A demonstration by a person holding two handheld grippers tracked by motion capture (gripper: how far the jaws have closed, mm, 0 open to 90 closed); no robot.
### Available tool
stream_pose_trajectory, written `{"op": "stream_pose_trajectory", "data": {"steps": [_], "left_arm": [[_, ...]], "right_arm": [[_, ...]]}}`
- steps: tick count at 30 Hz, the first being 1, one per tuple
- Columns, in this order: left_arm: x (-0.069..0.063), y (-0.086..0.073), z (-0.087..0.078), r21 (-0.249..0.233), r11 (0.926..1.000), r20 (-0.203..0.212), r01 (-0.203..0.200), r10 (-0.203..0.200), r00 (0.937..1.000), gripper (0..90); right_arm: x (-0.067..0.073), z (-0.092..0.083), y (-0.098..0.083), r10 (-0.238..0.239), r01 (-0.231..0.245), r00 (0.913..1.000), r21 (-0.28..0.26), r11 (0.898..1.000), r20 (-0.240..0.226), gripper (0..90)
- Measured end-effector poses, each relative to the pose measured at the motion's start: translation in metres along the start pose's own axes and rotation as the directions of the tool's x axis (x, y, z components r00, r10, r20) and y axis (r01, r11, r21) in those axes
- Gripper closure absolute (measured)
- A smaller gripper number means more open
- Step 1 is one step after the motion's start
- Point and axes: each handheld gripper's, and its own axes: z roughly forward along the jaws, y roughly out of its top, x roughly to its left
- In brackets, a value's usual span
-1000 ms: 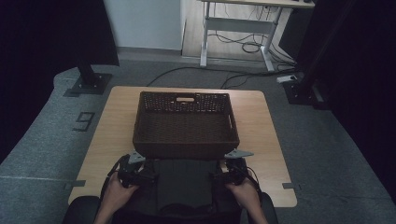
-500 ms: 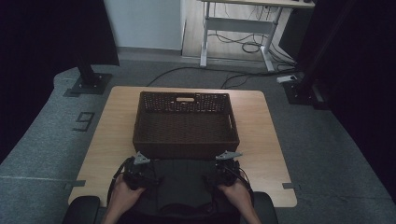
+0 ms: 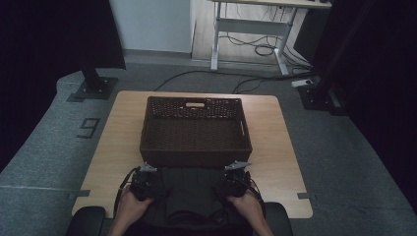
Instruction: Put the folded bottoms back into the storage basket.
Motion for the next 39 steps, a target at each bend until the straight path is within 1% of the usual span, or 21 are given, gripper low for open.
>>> {"op": "stream_pose_trajectory", "data": {"steps": [3,5,7,8,10,12,13,14,16,18,20,22,25,26,30,32,35,39], "left_arm": [[-0.004,0.001,0.002,0.008,0.9998,-0.001,-0.017,0.017,0.9999,0.0],[-0.007,0.002,0.003,0.021,0.9994,-0.004,-0.028,0.028,0.9996,0.0],[-0.010,0.005,0.004,0.041,0.9984,-0.003,-0.039,0.039,0.9992,0.0],[-0.011,0.006,0.003,0.049,0.9977,0.009,-0.047,0.046,0.9989,2.6],[-0.012,0.009,0.001,0.069,0.9962,0.027,-0.052,0.050,0.9984,10.7],[-0.012,0.010,0.001,0.077,0.9954,0.040,-0.057,0.054,0.9978,14.7],[-0.013,0.010,0.000,0.078,0.9952,0.048,-0.059,0.055,0.9973,17.4],[-0.013,0.010,0.000,0.078,0.9951,0.056,-0.061,0.057,0.9968,20.6],[-0.014,0.010,-0.001,0.075,0.9951,0.074,-0.065,0.059,0.9955,28.0],[-0.013,0.009,-0.001,0.065,0.9962,0.100,-0.058,0.051,0.9936,35.2],[-0.012,0.008,-0.001,0.054,0.9972,0.134,-0.051,0.043,0.9901,43.8],[-0.011,0.007,-0.002,0.038,0.9976,0.158,-0.059,0.052,0.9861,51.0],[-0.010,0.007,-0.004,0.018,0.9964,0.170,-0.083,0.078,0.9823,58.0],[-0.010,0.007,-0.005,0.014,0.9958,0.171,-0.091,0.087,0.9813,59.5],[-0.015,0.009,-0.013,-0.016,0.9929,0.153,-0.118,0.119,0.9811,62.6],[-0.017,0.009,-0.019,-0.035,0.9925,0.155,-0.117,0.121,0.9804,63.0],[-0.020,0.012,-0.027,-0.049,0.9910,0.156,-0.125,0.131,0.9790,63.2],[-0.025,0.016,-0.039,-0.078,0.9880,0.152,-0.133,0.144,0.9778,63.3]], "right_arm": [[0.001,-0.001,0.001,-0.008,0.008,1.0000,0.005,1.000,-0.006,7.6],[0.002,-0.002,0.001,-0.013,0.013,0.9998,0.008,1.000,-0.015,10.8],[0.003,-0.003,0.002,-0.018,0.019,0.9995,0.011,1.000,-0.024,16.7],[0.003,-0.004,0.002,-0.018,0.019,0.9994,0.016,1.000,-0.030,19.3],[0.004,-0.005,0.004,-0.018,0.019,0.9989,0.026,0.999,-0.044,25.6],[0.005,-0.006,0.005,-0.018,0.020,0.9981,0.035,0.999,-0.060,34.3],[0.005,-0.006,0.006,-0.008,0.011,0.9968,0.039,0.999,-0.080,40.4],[0.006,-0.006,0.006,-0.001,0.005,0.9954,0.040,0.999,-0.096,44.2],[0.006,-0.006,0.006,0.010,-0.006,0.9937,0.043,0.999,-0.112,50.2],[0.004,-0.006,0.006,0.025,-0.019,0.9909,0.040,0.999,-0.133,54.2],[0.004,-0.006,0.005,0.029,-0.025,0.9893,0.031,0.999,-0.143,56.7],[0.004,-0.007,0.004,0.020,-0.018,0.9894,0.020,1.000,-0.144,58.8],[0.007,-0.009,0.004,-0.011,0.010,0.9899,-0.004,1.000,-0.141,61.6],[0.007,-0.010,0.004,-0.011,0.010,0.9895,-0.008,1.000,-0.144,62.2],[0.007,-0.017,0.003,-0.013,0.009,0.9870,-0.029,1.000,-0.160,63.7],[0.006,-0.022,0.003,-0.011,0.003,0.9859,-0.049,0.999,-0.167,63.9],[0.008,-0.032,0.004,-0.019,0.005,0.9856,-0.082,0.997,-0.168,63.9],[0.012,-0.045,0.008,-0.038,0.020,0.9865,-0.115,0.993,-0.159,64.0]]}}
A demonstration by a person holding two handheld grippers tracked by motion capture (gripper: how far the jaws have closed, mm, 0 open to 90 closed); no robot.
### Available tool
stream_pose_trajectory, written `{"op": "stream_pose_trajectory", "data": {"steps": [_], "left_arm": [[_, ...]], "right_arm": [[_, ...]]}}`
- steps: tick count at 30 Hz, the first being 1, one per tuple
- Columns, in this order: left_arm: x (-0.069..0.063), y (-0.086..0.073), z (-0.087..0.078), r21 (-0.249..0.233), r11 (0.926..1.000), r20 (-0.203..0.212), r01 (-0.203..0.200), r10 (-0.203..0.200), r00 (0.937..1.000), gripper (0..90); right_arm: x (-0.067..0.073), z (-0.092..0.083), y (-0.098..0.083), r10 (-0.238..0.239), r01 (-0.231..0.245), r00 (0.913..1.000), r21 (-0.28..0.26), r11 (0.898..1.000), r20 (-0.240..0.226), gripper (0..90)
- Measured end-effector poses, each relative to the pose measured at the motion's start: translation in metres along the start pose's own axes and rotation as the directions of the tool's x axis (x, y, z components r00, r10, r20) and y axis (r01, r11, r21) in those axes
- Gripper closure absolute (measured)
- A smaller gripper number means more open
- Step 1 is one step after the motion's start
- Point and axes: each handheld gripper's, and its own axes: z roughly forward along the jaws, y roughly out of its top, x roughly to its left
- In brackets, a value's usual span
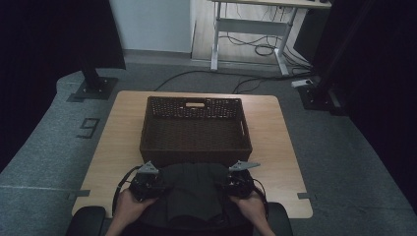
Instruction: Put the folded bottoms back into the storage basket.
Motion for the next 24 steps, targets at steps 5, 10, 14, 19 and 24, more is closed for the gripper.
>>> {"op": "stream_pose_trajectory", "data": {"steps": [5,10,14,19,24], "left_arm": [[-0.001,0.009,-0.010,-0.030,0.9993,-0.005,-0.021,0.021,0.9998,63.4],[-0.003,0.017,-0.022,-0.059,0.9974,-0.006,-0.041,0.041,0.9992,63.7],[-0.006,0.025,-0.033,-0.081,0.9948,-0.014,-0.062,0.061,0.9980,63.8],[-0.008,0.036,-0.043,-0.104,0.9910,-0.022,-0.085,0.083,0.9963,64.0],[-0.009,0.045,-0.050,-0.118,0.9878,-0.028,-0.101,0.099,0.9947,64.0]], "right_arm": [[0.005,-0.014,0.010,-0.022,0.022,0.9997,-0.042,0.999,0.007,64.1],[0.011,-0.027,0.021,-0.051,0.051,0.9987,-0.074,0.996,0.010,64.1],[0.015,-0.035,0.029,-0.068,0.069,0.9976,-0.100,0.993,0.012,64.1],[0.016,-0.045,0.037,-0.080,0.081,0.9967,-0.130,0.988,0.011,64.1],[0.017,-0.053,0.046,-0.087,0.088,0.9961,-0.151,0.985,0.011,64.1]]}}
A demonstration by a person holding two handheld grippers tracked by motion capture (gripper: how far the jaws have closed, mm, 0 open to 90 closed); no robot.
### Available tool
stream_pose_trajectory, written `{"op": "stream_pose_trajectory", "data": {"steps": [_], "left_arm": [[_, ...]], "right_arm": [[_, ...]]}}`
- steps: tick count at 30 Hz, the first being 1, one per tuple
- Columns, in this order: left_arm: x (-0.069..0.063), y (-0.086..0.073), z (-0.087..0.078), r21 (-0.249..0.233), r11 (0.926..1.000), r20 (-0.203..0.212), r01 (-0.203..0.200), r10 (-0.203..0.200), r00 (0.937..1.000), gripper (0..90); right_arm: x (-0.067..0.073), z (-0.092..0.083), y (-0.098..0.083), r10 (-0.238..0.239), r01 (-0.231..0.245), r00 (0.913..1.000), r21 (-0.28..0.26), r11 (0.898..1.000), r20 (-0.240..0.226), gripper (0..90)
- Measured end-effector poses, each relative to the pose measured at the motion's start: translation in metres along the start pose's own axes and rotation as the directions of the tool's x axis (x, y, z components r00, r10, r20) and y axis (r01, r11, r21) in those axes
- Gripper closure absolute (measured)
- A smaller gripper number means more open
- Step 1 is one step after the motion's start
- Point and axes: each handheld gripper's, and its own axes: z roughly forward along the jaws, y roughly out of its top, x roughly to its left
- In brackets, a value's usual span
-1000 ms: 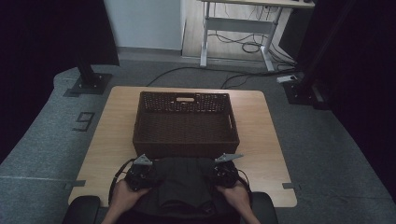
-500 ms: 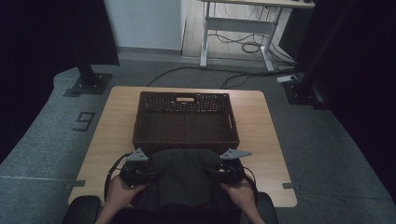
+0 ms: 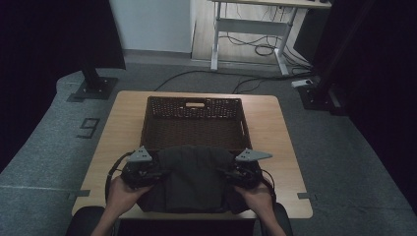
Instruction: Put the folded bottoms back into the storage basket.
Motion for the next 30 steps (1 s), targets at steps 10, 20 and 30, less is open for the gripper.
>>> {"op": "stream_pose_trajectory", "data": {"steps": [10,20,30], "left_arm": [[0.004,0.022,-0.009,-0.013,0.9997,0.002,-0.020,0.020,0.9998,63.9],[0.011,0.045,-0.019,-0.028,0.9994,0.009,-0.020,0.020,0.9997,63.9],[0.018,0.068,-0.027,-0.040,0.9990,0.025,-0.020,0.021,0.9995,64.0]], "right_arm": [[-0.003,-0.010,0.021,-0.004,0.004,1.0000,-0.026,1.000,-0.003,64.1],[-0.013,-0.015,0.043,0.015,-0.016,0.9996,-0.052,0.999,-0.026,64.1],[-0.019,-0.023,0.068,0.017,-0.018,0.9994,-0.065,0.998,-0.030,64.1]]}}
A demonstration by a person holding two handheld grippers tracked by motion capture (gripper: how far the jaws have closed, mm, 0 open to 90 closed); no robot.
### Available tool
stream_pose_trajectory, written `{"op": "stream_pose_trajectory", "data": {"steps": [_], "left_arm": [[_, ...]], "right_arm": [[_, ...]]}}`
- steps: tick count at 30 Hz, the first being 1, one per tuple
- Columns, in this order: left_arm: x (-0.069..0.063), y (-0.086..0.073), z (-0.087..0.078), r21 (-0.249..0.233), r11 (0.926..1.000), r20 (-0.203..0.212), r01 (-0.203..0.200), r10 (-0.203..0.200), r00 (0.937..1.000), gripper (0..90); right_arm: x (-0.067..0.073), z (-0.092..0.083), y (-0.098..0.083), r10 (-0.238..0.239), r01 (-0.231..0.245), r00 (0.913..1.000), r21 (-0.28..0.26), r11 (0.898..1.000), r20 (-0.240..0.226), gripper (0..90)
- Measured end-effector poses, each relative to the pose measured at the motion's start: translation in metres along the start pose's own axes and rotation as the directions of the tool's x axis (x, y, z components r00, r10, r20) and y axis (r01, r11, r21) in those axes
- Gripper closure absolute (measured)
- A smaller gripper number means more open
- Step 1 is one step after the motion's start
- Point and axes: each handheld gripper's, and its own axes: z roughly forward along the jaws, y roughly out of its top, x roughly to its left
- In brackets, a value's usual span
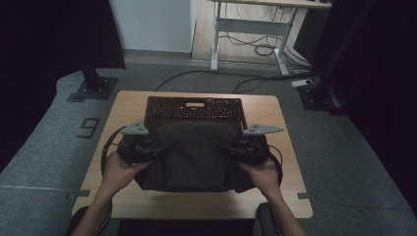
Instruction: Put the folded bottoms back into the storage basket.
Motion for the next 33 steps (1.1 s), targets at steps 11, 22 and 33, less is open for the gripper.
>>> {"op": "stream_pose_trajectory", "data": {"steps": [11,22,33], "left_arm": [[0.010,0.029,-0.008,-0.013,0.9999,0.011,-0.003,0.003,0.9999,64.0],[0.019,0.059,-0.015,-0.025,0.9996,-0.003,-0.016,0.016,0.9999,64.1],[0.030,0.084,-0.016,-0.040,0.9986,-0.043,-0.036,0.034,0.9985,64.2]], "right_arm": [[-0.008,-0.003,0.028,-0.004,0.004,1.0000,-0.016,1.000,0.007,64.1],[-0.017,-0.007,0.054,-0.004,0.004,0.9999,-0.043,0.999,0.013,64.2],[-0.026,-0.001,0.078,-0.026,0.030,0.9984,-0.070,0.997,0.050,64.2]]}}
